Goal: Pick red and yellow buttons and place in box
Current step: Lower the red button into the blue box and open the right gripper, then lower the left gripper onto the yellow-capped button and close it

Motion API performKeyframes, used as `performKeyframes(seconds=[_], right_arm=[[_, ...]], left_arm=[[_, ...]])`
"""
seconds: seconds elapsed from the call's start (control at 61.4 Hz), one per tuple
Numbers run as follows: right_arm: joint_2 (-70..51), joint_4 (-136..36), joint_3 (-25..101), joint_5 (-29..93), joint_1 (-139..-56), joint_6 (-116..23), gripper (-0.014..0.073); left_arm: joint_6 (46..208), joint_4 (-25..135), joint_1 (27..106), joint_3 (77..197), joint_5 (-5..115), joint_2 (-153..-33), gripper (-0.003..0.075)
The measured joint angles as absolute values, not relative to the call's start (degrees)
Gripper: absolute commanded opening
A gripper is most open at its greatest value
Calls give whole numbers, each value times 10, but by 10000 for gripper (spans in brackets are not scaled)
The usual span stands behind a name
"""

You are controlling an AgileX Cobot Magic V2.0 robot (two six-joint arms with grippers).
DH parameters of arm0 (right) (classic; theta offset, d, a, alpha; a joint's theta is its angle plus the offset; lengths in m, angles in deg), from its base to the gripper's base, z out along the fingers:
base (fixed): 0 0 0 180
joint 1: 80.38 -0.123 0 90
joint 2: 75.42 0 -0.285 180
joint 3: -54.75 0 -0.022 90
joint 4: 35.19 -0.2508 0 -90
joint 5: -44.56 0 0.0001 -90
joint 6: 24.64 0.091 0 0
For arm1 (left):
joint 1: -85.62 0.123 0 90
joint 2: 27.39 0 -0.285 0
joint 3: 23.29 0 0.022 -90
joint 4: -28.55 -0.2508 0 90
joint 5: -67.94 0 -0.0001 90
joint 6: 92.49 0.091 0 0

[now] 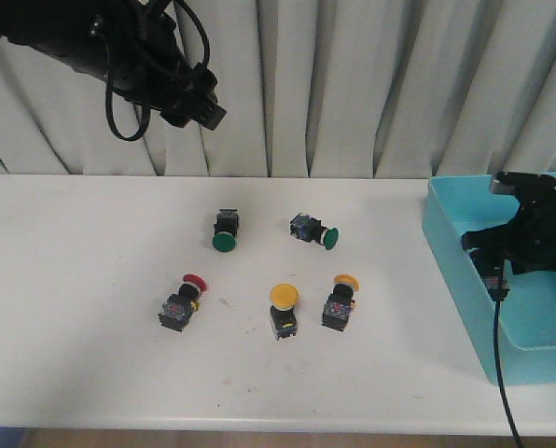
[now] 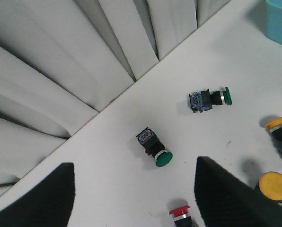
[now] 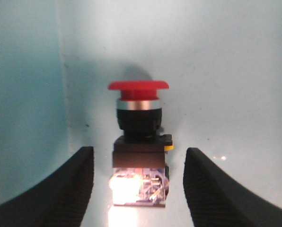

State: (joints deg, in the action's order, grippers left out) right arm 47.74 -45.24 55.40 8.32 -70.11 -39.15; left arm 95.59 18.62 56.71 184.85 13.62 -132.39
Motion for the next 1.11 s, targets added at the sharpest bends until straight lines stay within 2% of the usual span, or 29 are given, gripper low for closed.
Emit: performKeyframes(seconds=[0.212,0.521,0.847,0.961,1.108], right_arm=[[348,-456,554,66,-701,-393,424],[92,-457,532,43,-713,-396,423],[-189,-429,349,158,-799,-401,423],[-240,-412,281,200,-817,-375,423],[-248,-405,220,207,-841,-351,423]], left_arm=[[931,227,567,1848,143,-1324,524],[927,279,567,1848,168,-1332,524],[930,333,567,1848,170,-1427,524],[938,348,566,1848,171,-1464,524],[947,350,552,1848,171,-1510,524]])
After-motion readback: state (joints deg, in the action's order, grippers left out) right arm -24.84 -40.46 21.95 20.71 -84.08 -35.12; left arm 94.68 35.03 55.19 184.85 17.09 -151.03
